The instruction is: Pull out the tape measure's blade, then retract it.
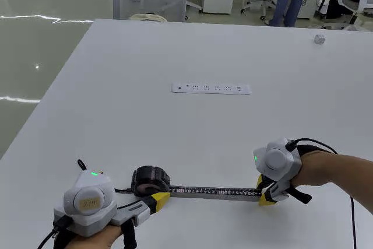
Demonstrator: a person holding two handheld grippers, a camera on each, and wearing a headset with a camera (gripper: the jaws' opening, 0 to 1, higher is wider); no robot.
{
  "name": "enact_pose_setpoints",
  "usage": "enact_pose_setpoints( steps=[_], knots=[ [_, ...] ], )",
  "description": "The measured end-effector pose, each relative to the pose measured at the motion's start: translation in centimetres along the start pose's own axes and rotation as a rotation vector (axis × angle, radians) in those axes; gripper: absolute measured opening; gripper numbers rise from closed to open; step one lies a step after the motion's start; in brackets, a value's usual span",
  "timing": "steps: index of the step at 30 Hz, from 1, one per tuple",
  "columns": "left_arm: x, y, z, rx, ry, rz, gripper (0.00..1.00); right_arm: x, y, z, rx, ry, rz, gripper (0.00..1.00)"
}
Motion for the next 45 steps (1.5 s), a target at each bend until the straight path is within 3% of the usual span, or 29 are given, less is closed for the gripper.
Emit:
enact_pose_setpoints(
  steps=[2, 12, 17, 25, 30, 40, 45],
  knots=[
    [0.0, 0.0, 0.0, -0.004, -0.003, -0.001, 0.99, -0.1, -0.1, 0.2, -0.043, 0.001, -0.015, 0.16],
    [-0.2, 0.5, -0.1, 0.010, -0.054, -0.009, 0.99, -0.2, -0.5, 0.0, 0.001, 0.003, -0.068, 0.15],
    [-0.9, 1.1, 0.4, 0.027, -0.058, -0.024, 0.96, -0.2, -0.6, 0.0, -0.047, 0.020, -0.092, 0.15],
    [-1.8, 1.4, 0.1, 0.136, -0.114, -0.022, 0.96, -0.1, -0.6, -0.1, -0.050, 0.026, -0.102, 0.16],
    [-2.7, 2.2, 0.0, 0.115, -0.135, -0.046, 0.97, -0.1, -0.4, -0.2, -0.113, 0.044, -0.090, 0.15],
    [-3.7, 2.2, 0.1, 0.085, -0.157, -0.047, 0.93, -0.1, -0.7, -0.3, -0.086, 0.042, -0.131, 0.16],
    [-4.7, 2.0, 0.1, 0.124, -0.160, -0.050, 0.91, -0.3, -0.7, -0.1, -0.081, 0.032, -0.132, 0.15]
  ],
)
Point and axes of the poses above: the centre of the closed fingertips' face, and the gripper's own axes: x roughly backward along the fingers, z roughly to its right, y roughly out of its underside, the point moved 6 cm from there along x, roughly backward along the fingers, and after that the axes turned 10 degrees about y, right-handed, at the moved point
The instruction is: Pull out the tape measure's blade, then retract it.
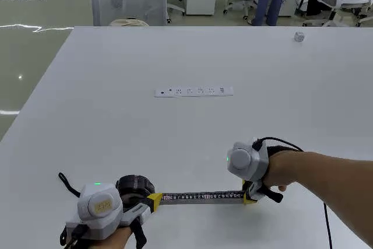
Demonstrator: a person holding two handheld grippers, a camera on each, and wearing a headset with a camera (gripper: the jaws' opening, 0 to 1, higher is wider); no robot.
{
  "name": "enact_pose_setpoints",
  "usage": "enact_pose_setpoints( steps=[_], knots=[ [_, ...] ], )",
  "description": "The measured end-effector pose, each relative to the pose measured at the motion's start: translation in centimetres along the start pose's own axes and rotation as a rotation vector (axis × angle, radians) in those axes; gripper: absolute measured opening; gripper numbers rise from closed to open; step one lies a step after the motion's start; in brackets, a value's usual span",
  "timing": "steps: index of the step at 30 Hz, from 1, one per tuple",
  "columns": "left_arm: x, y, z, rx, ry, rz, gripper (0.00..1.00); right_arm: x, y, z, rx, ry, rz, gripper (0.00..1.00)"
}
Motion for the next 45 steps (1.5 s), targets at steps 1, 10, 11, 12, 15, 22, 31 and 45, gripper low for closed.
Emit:
enact_pose_setpoints(
  steps=[1, 10, 11, 12, 15, 22, 31, 45],
  knots=[
    [-0.2, 0.0, 0.1, 0.002, -0.001, -0.003, 0.91, 0.1, 0.0, 0.0, -0.020, 0.000, -0.002, 0.15],
    [-1.4, -0.4, 0.3, 0.018, -0.001, -0.018, 0.83, 0.1, 0.1, -0.1, -0.022, 0.004, 0.005, 0.15],
    [-1.5, -0.4, 0.3, 0.014, 0.000, -0.023, 0.81, 0.1, 0.1, -0.1, -0.019, 0.002, 0.005, 0.15],
    [-1.6, -0.4, 0.3, 0.011, 0.000, -0.027, 0.80, 0.1, 0.1, -0.1, -0.017, 0.001, 0.005, 0.15],
    [-1.7, -0.3, 0.2, 0.036, 0.002, -0.028, 0.76, 0.0, 0.1, 0.0, -0.011, -0.001, 0.004, 0.15],
    [-2.0, -0.1, 0.2, 0.020, 0.026, -0.054, 0.62, 0.0, 0.2, 0.1, -0.019, -0.004, 0.015, 0.15],
    [-2.2, -0.1, 0.2, 0.023, 0.036, -0.068, 0.61, 0.1, 0.2, 0.0, -0.021, -0.006, 0.015, 0.15],
    [-2.1, 0.0, 0.2, -0.001, 0.036, -0.091, 0.59, 0.1, 0.3, -0.1, -0.023, 0.004, 0.024, 0.14]
  ],
)
Point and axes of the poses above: the centre of the closed fingertips' face, and the gripper's own axes: x roughly backward along the fingers, z roughly to its right, y roughly out of its underside, the point moved 6 cm from there along x, roughly backward along the fingers, and after that the axes turned 10 degrees about y, right-handed, at the moved point
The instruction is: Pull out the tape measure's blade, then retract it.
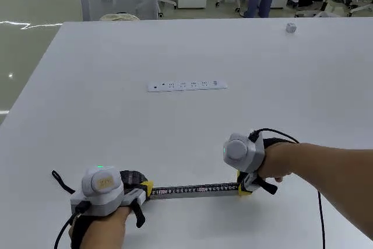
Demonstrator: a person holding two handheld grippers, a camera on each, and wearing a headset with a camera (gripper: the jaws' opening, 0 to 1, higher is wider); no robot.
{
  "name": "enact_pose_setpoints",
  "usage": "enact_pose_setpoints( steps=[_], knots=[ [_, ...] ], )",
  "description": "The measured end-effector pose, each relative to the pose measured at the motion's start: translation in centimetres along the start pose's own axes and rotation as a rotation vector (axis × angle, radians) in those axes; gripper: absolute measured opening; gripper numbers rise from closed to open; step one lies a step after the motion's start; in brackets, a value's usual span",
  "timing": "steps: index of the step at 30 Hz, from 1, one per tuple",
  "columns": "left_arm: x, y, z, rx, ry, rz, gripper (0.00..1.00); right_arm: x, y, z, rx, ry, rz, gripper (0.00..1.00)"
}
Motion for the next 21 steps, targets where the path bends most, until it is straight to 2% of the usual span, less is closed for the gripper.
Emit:
enact_pose_setpoints(
  steps=[8, 12, 21],
  knots=[
    [0.00, 0.01, -0.08, 0.008, 0.004, 0.001, 0.59, 0.01, -0.08, 0.00, 0.000, 0.002, -0.002, 0.14],
    [0.01, 0.02, -0.06, 0.013, 0.006, -0.011, 0.59, 0.05, 0.05, 0.05, -0.002, -0.006, 0.020, 0.14],
    [-0.12, -0.02, -0.20, 0.013, 0.010, -0.018, 0.59, 0.04, -0.25, 0.00, -0.006, -0.005, 0.027, 0.14]
  ],
)
Point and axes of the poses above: the centre of the closed fingertips' face, and the gripper's own axes: x roughly backward along the fingers, z roughly to its right, y roughly out of its underside, the point moved 6 cm from there along x, roughly backward along the fingers, and after that the axes turned 10 degrees about y, right-handed, at the moved point
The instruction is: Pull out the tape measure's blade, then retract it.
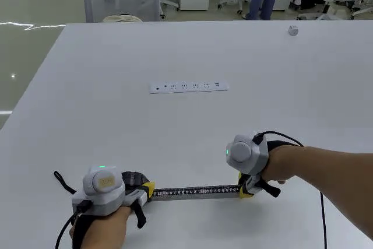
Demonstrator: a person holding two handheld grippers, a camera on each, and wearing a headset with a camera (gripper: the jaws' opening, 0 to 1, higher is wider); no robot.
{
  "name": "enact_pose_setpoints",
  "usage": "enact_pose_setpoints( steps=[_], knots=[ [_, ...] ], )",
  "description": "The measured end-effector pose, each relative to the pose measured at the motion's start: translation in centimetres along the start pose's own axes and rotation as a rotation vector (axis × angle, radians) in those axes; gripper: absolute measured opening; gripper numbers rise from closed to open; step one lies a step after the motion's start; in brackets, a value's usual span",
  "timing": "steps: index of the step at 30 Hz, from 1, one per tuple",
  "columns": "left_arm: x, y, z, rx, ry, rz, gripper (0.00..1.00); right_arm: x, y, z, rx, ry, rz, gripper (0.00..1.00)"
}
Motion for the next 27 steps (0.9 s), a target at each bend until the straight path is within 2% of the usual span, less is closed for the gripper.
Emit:
enact_pose_setpoints(
  steps=[27],
  knots=[
    [-0.06, 0.05, -0.16, 0.011, 0.024, -0.017, 0.59, -0.15, -0.89, -0.19, -0.003, 0.000, -0.001, 0.14]
  ],
)
Point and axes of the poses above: the centre of the closed fingertips' face, and the gripper's own axes: x roughly backward along the fingers, z roughly to its right, y roughly out of its underside, the point moved 6 cm from there along x, roughly backward along the fingers, and after that the axes turned 10 degrees about y, right-handed, at the moved point
